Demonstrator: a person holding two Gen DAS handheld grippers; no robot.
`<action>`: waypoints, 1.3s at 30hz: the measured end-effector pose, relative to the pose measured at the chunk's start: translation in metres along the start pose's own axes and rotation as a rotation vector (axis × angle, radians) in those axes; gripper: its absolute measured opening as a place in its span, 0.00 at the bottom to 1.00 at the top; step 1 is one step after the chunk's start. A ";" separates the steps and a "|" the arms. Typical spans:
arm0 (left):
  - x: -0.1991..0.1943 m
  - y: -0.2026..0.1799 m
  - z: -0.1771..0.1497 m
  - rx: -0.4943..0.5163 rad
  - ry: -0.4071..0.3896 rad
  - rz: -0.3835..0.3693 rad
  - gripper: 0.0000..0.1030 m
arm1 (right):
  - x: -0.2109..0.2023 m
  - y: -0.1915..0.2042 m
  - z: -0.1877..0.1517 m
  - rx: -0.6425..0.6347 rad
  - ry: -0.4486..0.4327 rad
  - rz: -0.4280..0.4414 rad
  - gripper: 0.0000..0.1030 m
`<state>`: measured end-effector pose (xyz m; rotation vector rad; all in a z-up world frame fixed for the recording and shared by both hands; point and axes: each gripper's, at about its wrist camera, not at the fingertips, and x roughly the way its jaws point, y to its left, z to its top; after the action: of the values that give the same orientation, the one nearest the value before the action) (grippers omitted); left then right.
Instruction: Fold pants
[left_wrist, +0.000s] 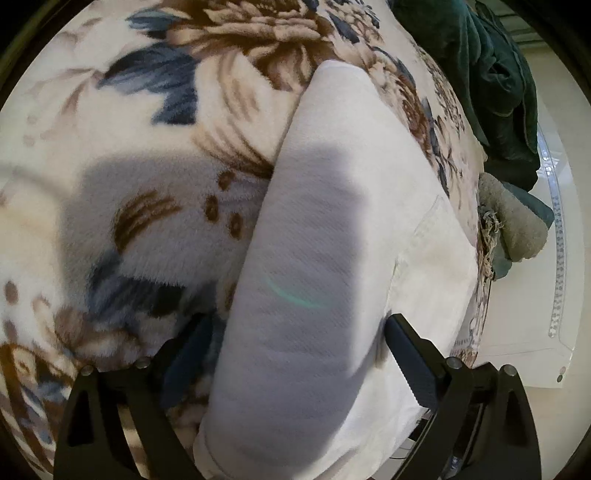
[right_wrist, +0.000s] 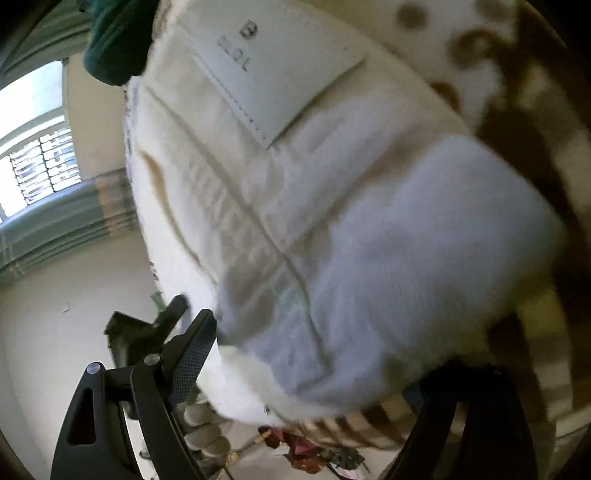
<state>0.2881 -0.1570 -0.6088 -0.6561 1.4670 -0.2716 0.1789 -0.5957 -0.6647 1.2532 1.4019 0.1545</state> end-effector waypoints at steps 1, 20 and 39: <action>0.001 0.000 0.001 -0.001 0.002 -0.003 0.93 | 0.004 0.003 0.003 0.008 0.008 -0.004 0.89; -0.018 -0.006 -0.002 0.075 -0.034 -0.112 0.35 | 0.009 0.045 -0.007 -0.119 -0.166 0.054 0.40; -0.146 -0.043 0.069 0.076 -0.226 -0.190 0.23 | -0.029 0.234 -0.007 -0.346 -0.202 0.021 0.29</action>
<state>0.3477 -0.0947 -0.4659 -0.7411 1.1752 -0.3858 0.2990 -0.5164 -0.4771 0.9675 1.1315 0.2656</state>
